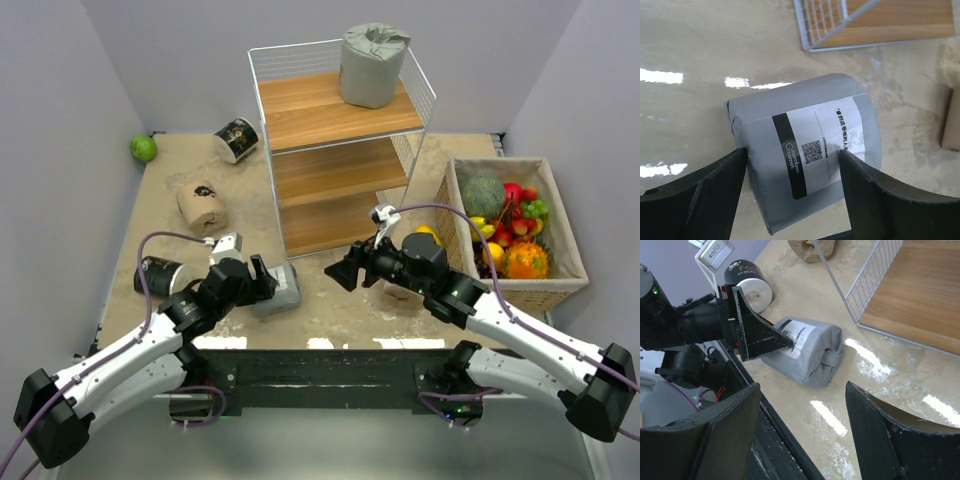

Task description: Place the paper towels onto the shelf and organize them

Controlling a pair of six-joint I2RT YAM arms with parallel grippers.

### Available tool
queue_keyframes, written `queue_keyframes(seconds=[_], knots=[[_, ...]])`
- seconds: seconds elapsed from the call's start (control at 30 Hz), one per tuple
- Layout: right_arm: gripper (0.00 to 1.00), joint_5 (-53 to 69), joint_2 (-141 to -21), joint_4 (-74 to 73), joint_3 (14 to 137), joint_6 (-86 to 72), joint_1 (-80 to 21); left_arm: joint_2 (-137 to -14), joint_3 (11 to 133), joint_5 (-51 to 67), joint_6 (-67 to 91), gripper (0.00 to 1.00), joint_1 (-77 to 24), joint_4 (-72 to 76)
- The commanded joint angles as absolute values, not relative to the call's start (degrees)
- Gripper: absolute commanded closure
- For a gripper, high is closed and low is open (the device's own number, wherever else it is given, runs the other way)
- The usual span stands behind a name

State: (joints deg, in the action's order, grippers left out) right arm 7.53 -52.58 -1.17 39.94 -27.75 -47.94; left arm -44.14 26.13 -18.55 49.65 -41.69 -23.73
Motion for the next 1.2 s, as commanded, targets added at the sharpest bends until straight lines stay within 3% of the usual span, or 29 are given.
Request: queue_keyframes(seconds=[0.0,0.2,0.33,0.63,0.87,1.17], knots=[[0.28,9.4,-54.7,7.7,37.4,-34.5,-47.9,-44.7,23.3,-6.2,46.6,0.23,-42.3,-14.7],[0.3,12.2,-58.8,17.6,33.4,-41.7,-47.9,-41.9,24.1,-4.2,47.6,0.23,-42.5,-14.0],[0.3,12.3,-60.8,20.5,31.8,-43.3,-47.9,-40.6,27.5,-6.7,47.9,0.16,-42.5,-17.6],[0.24,15.5,-68.1,25.1,31.8,-41.7,-47.9,-43.9,40.4,-18.7,43.4,0.08,-42.5,-28.7],[0.22,18.0,-73.7,27.9,33.4,-39.4,-47.9,-47.6,51.4,-35.2,34.6,0.05,-42.1,-37.3],[0.18,24.6,-82.2,36.6,32.7,-40.3,-47.9,-41.5,46.4,-41.0,27.6,0.04,-42.2,-33.8]])
